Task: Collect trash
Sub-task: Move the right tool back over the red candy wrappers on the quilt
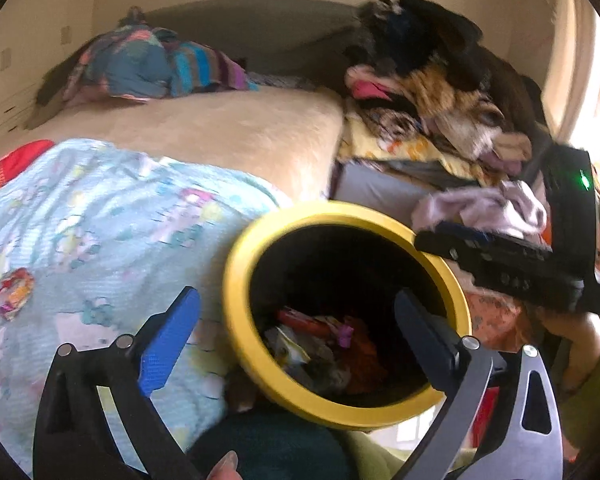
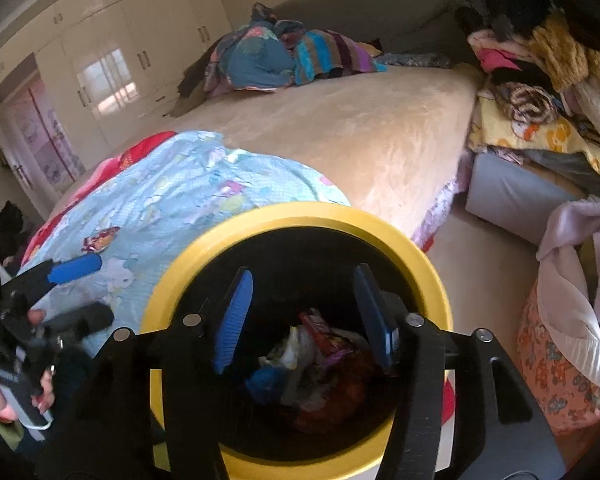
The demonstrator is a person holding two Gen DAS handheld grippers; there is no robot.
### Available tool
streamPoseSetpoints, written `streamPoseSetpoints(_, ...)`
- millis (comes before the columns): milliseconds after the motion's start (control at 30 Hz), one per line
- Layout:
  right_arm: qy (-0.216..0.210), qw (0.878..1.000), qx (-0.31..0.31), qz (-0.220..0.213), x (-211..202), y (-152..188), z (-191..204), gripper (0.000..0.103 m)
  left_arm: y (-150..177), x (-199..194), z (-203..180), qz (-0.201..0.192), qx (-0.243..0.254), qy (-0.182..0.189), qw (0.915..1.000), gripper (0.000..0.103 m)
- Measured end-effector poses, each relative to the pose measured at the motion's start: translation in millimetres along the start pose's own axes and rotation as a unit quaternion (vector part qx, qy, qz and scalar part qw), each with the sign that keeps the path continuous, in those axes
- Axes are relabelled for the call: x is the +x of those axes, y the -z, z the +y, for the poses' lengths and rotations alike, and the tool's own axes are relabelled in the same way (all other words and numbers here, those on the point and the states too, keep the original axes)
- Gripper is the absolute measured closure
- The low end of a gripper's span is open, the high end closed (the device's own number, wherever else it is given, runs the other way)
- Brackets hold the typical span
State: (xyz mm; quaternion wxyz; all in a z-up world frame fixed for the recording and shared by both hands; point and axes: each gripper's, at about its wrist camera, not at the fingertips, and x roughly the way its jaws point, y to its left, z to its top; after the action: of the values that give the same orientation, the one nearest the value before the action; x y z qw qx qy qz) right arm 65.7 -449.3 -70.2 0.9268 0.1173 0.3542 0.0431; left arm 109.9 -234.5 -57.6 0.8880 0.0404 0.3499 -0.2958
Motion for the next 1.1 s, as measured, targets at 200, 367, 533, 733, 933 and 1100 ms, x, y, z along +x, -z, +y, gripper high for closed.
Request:
streamPoseSetpoints(200,-0.041,0.999,-0.029,-0.009,9.5,-13.2,49.9,0.044,-10.5,-27.9,58.5,-0.035,-0.056,-0.058,0.9961,0.007)
streamPoseSetpoints(367,-0.085,0.995,-0.052,0.004,32.5,-22.6,100.7,0.044,-9.1,-46.4,121.8,-0.051,-0.145,-0.076,0.9851,0.007)
streamPoseSetpoints(533,-0.116,0.990,-0.080,0.013,57.1,-31.1,153.4,0.041,-6.1,-71.0,174.9,-0.079,-0.204,-0.106,0.9702,0.007)
streamPoseSetpoints(733,-0.146,0.983,-0.104,0.025,80.4,-38.8,204.2,0.038,2.3,-96.8,219.8,-0.094,-0.232,-0.144,0.9574,0.007)
streamPoseSetpoints(933,-0.172,0.977,-0.119,0.033,93.9,-40.7,243.6,0.036,25.4,-118.6,261.1,-0.103,-0.280,-0.172,0.9389,0.007)
streamPoseSetpoints(1100,-0.190,0.972,-0.133,0.042,103.6,-39.4,272.4,0.036,38.2,-127.7,277.6,-0.103,-0.294,-0.188,0.9313,0.007)
